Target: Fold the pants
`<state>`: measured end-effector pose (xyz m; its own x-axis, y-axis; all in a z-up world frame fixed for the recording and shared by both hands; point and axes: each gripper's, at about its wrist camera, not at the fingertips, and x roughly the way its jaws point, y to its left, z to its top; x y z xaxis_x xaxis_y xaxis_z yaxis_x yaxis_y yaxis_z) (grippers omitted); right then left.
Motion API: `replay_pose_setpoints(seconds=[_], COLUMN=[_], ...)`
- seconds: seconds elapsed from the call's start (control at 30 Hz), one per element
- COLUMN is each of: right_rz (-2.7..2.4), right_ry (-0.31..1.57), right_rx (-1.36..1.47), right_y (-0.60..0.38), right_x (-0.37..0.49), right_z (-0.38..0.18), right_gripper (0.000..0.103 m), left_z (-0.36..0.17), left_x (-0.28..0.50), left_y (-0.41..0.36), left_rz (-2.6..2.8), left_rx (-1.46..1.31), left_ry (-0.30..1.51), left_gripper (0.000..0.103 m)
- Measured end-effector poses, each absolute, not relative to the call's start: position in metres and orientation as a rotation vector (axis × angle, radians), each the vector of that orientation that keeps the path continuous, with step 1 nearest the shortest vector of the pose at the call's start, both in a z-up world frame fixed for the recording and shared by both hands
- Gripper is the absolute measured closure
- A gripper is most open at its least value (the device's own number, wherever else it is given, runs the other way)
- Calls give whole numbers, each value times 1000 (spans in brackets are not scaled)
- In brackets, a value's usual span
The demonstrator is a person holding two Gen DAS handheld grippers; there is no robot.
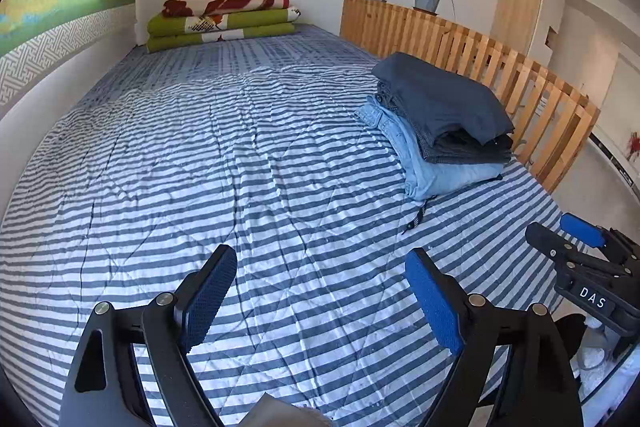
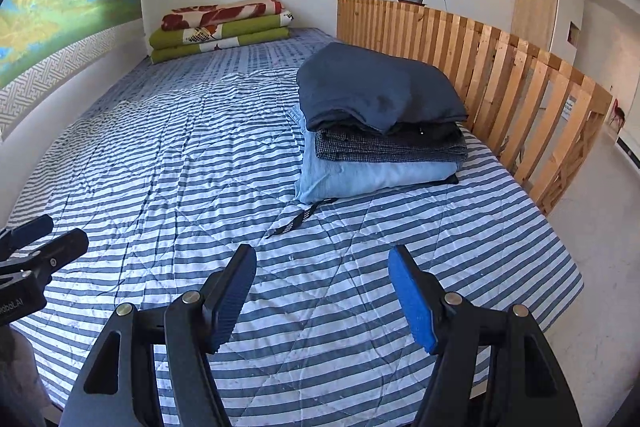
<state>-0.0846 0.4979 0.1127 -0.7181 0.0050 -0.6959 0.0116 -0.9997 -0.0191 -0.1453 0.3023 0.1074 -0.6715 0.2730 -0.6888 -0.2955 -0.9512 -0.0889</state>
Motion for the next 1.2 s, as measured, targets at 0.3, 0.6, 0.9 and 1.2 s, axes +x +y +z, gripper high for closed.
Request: replay_pose_setpoints(seconds=[0.3,0.6,0.9,1.2], right_rz=[-2936,-2919,-2929,-2929], right_ry=[41,73,61,56], right_rx=[1173,1190,1173,1174], right_y=[499,495,494,496], right_x=[-82,-81,-82,-82], right_z=[120,116,121,120], right_gripper=[38,38,38,38], left_z=[121,105,110,109], left_x=[-139,-138,-137,-134], left_y=[308,302,296,300], left_rz=[2574,2574,2579,2562], left_rx=[-1011,-1066,-1050,-1049], left_ry=[47,38,15,31], left_gripper=[12,11,11,11])
